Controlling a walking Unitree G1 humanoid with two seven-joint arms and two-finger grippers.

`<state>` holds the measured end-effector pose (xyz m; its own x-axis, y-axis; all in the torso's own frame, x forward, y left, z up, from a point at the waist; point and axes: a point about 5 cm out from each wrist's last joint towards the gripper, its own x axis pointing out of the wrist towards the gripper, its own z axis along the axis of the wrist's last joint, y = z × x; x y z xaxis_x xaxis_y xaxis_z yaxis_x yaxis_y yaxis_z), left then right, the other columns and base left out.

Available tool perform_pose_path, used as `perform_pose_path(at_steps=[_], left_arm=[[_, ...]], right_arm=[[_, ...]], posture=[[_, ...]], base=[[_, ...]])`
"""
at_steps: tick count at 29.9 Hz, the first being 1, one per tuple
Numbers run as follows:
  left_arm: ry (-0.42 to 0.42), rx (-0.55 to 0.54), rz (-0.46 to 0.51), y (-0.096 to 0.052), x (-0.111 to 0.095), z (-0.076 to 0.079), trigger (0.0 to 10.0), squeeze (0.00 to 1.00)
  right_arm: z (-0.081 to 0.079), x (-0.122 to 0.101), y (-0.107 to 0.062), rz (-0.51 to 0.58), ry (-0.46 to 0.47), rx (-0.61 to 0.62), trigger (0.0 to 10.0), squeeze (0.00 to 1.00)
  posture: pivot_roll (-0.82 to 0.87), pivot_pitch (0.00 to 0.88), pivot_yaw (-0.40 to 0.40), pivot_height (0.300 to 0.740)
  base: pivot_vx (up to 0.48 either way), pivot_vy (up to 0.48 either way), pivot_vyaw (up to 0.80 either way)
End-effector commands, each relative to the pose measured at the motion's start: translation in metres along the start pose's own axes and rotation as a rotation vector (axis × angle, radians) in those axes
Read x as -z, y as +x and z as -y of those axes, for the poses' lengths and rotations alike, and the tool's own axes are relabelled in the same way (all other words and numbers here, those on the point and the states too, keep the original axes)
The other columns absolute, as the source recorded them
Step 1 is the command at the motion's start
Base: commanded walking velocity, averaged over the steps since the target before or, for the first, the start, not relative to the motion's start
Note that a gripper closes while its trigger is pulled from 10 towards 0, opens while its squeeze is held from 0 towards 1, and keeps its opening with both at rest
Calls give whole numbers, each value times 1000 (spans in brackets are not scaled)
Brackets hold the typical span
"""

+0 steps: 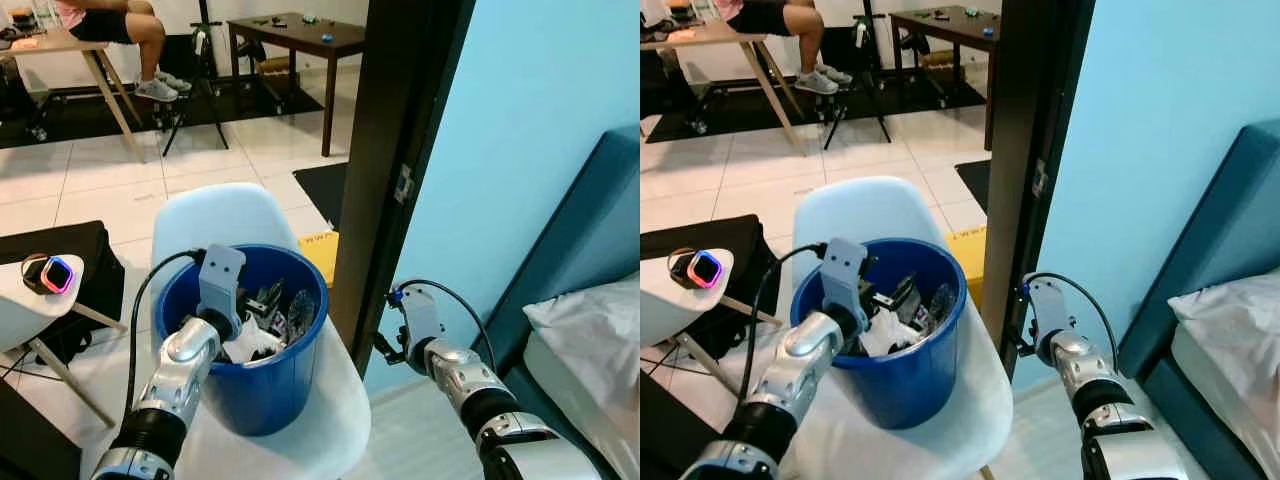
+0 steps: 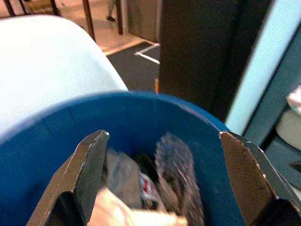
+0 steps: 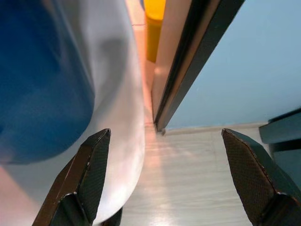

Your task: Clean up the room

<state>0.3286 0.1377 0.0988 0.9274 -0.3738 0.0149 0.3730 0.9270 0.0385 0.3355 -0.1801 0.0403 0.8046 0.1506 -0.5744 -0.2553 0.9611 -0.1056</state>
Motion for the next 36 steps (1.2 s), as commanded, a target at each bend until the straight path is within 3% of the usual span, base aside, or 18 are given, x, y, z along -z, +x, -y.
perform_pose_path(at_steps=[1, 10, 19, 21, 26, 30, 31, 32, 35, 36], left_arm=[[-33, 12, -12, -3, 5, 4, 10000, 0], [-159, 33, -11, -17, 13, 10, 10000, 0], [-181, 50, -4, -18, 13, 16, 10000, 0], [-187, 71, -11, -18, 14, 21, 10000, 0], [-173, 83, -39, -19, 21, 24, 10000, 0], [-110, 63, -149, -25, 46, 23, 10000, 0], [-80, 25, -241, -32, 65, 21, 10000, 0], [-80, 25, -241, -32, 65, 21, 10000, 0], [33, -85, -553, -64, 116, 16, 10000, 0], [33, -85, -553, -64, 116, 16, 10000, 0]], right_arm=[[0, 11, -1, -34, 5, 4, 10000, 0], [-2, 37, -3, -92, 10, 25, 10000, 0], [1, 50, -6, -116, -1, 60, 10000, 0], [4, 71, -12, -174, 8, 87, 10000, 0], [6, 82, -15, -200, 47, 105, 10000, 0], [8, 103, -22, -260, 76, 144, 10000, 0], [8, 116, -27, -300, 91, 167, 10000, 0], [8, 116, -27, -300, 91, 167, 10000, 0], [6, 150, -42, -405, 175, 220, 10000, 0], [6, 150, -42, -405, 175, 220, 10000, 0]], posture=[[-5, 32, -26, 740], [8, 33, -31, 740], [9, 28, -33, 740], [10, 16, -41, 740], [10, 10, -43, 740], [15, 4, -44, 740], [17, 4, -43, 740], [17, 4, -43, 740], [6, 8, -36, 740], [6, 8, -36, 740]], base=[[-375, 0, 0], [-373, 0, 0], [-377, 0, 0], [-381, 0, 0], [-365, 0, 0], [0, 0, -391], [0, 0, -781], [0, 0, -781], [0, 0, -781], [0, 0, -781]])
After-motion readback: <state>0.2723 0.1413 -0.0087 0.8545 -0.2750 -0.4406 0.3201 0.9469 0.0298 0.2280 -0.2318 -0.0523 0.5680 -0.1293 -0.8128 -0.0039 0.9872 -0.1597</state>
